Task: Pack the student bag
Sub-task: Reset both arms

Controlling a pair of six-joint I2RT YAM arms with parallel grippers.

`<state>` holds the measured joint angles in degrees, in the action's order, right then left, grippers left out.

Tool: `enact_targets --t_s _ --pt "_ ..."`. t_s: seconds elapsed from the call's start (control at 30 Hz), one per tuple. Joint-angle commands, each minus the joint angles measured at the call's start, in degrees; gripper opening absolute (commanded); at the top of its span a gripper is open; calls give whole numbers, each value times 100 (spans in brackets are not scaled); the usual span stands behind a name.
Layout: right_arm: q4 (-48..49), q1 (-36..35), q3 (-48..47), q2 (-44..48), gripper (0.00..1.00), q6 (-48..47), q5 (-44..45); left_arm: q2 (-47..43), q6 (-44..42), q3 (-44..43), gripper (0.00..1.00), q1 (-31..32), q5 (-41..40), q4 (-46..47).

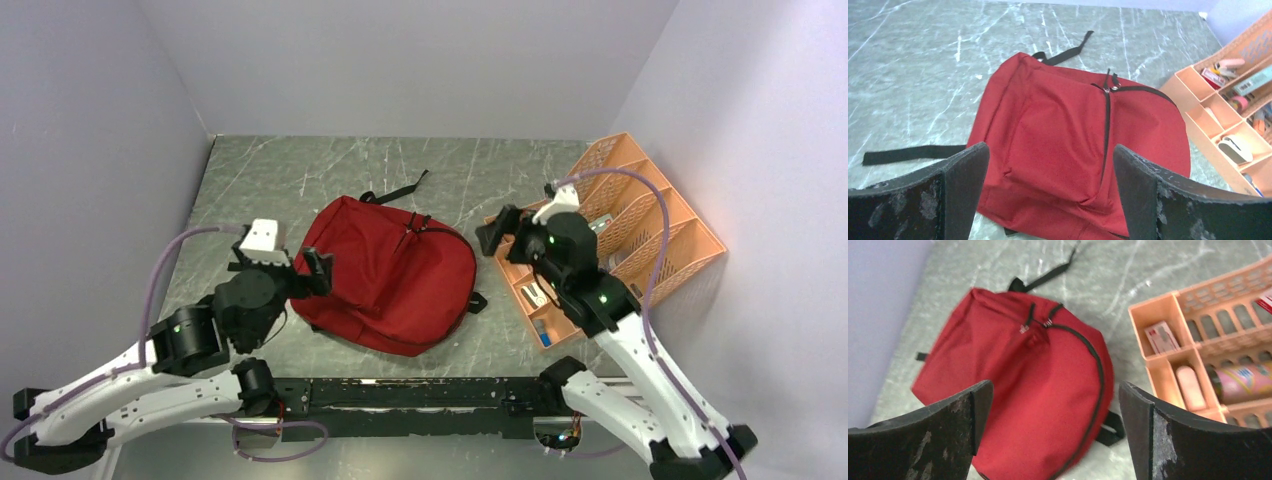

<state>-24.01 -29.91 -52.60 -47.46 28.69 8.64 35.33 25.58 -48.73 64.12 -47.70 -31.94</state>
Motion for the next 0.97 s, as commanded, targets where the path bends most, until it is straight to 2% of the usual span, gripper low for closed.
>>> enact_targets --t_s 0.0,0.17,0.33,0.93 --pt "-951 6 333 912 100 -414 321 -560 290 347 97 23 -691 -502" --pt "-1153 7 575 1711 100 -572 962 -668 537 489 97 25 -801 -753" --pt "-680 12 857 2353 100 -1031 621 -334 1300 299 96 24 -1249 -1561" --pt "-777 11 933 2263 100 -831 967 -141 1153 344 96 31 -1071 -1450"
